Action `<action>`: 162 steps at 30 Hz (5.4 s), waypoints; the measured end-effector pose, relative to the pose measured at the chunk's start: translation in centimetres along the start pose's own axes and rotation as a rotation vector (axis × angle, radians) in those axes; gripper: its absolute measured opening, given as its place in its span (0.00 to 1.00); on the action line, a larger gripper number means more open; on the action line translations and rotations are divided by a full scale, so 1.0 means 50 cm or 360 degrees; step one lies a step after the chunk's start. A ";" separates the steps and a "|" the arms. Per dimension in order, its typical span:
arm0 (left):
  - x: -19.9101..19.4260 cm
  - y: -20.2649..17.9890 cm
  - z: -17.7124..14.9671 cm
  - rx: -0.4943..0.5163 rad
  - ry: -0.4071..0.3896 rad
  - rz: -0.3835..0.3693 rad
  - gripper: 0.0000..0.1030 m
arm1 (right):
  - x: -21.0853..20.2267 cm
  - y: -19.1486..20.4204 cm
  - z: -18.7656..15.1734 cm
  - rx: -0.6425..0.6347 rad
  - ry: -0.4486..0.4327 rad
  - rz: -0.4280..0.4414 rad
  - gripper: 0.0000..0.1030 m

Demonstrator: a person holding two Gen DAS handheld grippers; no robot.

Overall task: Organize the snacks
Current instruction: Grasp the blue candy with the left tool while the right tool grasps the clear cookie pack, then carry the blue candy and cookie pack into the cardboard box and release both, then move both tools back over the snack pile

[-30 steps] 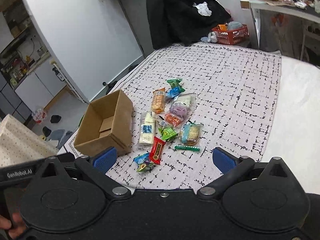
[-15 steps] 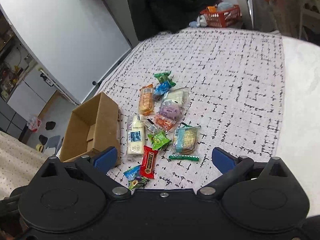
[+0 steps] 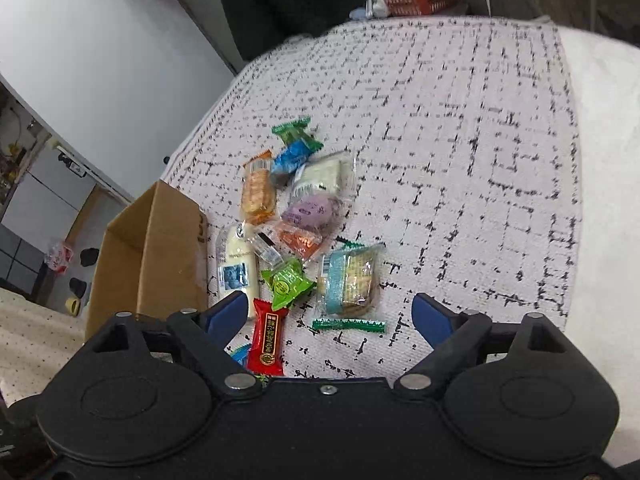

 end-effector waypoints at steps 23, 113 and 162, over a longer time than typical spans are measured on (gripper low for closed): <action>0.142 -0.031 -0.005 -0.0062 0.0222 0.0018 0.40 | 0.133 -0.008 0.020 -0.0048 0.0132 -0.0177 0.79; -0.090 0.274 0.122 -0.0263 -0.0467 0.0083 0.38 | 0.127 0.379 -0.106 -0.0490 -0.0177 0.0493 0.43; -0.186 0.223 0.080 -0.0205 -0.0510 0.0144 1.00 | 0.029 0.250 -0.064 -0.0382 -0.0081 0.0281 1.00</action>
Point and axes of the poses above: each gripper's, at about its wrist camera, not at the fingertips, and x roughly the way its jaws point, y to its left, z to its top, the point moved 3 cm from there along x, roughly the way its jaws point, and after that the axes turned 10 degrees about x, right-handed, at the moved point
